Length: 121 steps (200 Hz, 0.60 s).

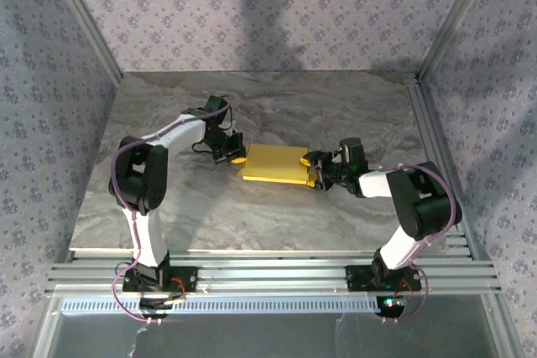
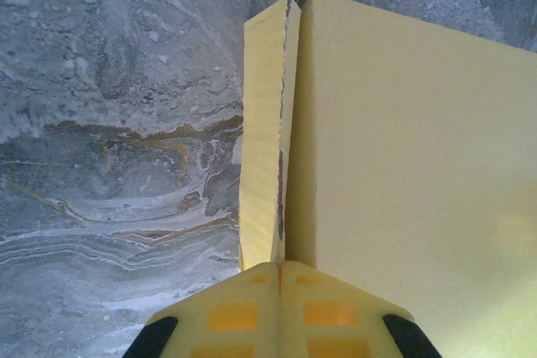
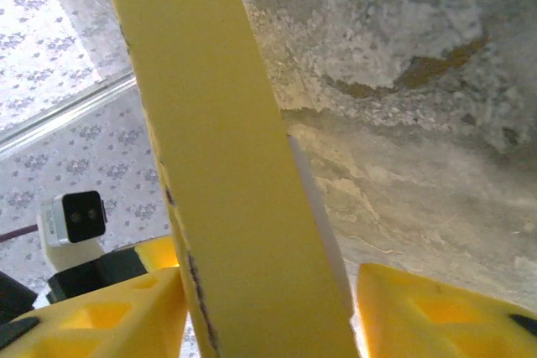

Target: Fold the paper box

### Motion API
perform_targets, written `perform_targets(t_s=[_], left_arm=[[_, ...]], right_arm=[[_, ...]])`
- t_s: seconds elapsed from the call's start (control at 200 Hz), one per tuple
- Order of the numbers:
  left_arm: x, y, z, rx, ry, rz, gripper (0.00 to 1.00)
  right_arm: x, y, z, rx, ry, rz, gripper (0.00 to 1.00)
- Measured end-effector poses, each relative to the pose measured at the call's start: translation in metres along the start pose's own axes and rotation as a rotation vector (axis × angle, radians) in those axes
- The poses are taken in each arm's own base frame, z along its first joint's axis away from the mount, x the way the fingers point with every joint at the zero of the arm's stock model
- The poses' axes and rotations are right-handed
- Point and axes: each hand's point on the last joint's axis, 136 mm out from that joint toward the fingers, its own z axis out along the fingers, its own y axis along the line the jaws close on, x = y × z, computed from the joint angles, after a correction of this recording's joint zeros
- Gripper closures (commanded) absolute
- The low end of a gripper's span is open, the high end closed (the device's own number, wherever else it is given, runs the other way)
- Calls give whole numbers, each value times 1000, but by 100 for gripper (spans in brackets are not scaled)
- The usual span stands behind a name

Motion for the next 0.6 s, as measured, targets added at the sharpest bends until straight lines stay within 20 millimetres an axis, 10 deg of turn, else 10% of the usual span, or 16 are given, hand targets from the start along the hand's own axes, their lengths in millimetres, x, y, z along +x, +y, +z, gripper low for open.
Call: perform_targets(t_s=[0.055, 0.19, 0.38, 0.605], left_arm=[[-1, 0, -2, 2, -4, -5, 100], [-7, -5, -12, 14, -49, -13, 61], [-20, -24, -65, 52, -220, -14, 36], [-12, -21, -119, 218, -462, -176, 32]], right_arm=[[0, 1, 0, -4, -1, 14, 57], [0, 8, -5, -24, -9, 29, 64], [-4, 18, -15, -52, -26, 53, 65], [-5, 28, -26, -54, -18, 90, 65]])
